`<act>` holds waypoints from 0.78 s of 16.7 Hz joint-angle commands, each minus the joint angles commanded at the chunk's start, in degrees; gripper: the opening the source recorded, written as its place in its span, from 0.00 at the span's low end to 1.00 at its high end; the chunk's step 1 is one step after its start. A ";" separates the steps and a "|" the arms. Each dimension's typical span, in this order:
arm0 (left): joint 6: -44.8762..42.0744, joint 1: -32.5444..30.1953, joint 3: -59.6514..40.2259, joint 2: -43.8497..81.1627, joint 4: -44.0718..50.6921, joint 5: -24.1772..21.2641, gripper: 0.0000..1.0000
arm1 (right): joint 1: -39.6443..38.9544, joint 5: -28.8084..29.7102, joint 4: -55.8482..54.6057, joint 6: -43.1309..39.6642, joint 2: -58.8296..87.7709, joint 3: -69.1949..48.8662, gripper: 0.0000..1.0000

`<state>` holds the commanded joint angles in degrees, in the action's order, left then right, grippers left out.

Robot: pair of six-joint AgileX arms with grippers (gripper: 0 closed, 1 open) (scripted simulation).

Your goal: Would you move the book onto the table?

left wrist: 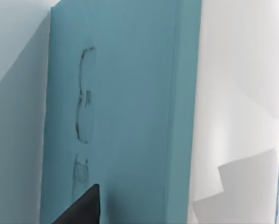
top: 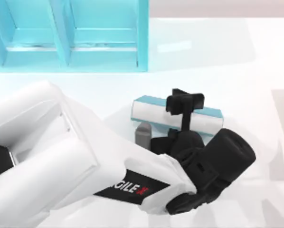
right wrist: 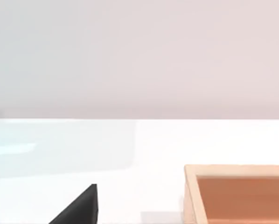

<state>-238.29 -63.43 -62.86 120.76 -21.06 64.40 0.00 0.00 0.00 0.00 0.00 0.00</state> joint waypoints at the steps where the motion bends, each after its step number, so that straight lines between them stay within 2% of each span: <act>1: 0.01 -0.03 0.10 0.08 0.06 -0.03 1.00 | 0.00 0.00 0.00 0.00 0.00 0.00 1.00; 6: 5.75 -2.20 -0.51 0.01 6.18 1.24 1.00 | 0.00 0.00 0.00 0.00 0.00 0.00 1.00; 9: 14.93 -5.38 -1.35 -0.03 16.72 2.92 1.00 | 0.00 0.00 0.00 0.00 0.00 0.00 1.00; 13: 31.29 -10.86 -3.01 -0.39 35.67 5.33 1.00 | 0.00 0.00 0.00 0.00 0.00 0.00 1.00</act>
<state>-206.99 -74.29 -65.87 120.37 14.61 69.73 0.00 0.00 0.00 0.00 0.00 0.00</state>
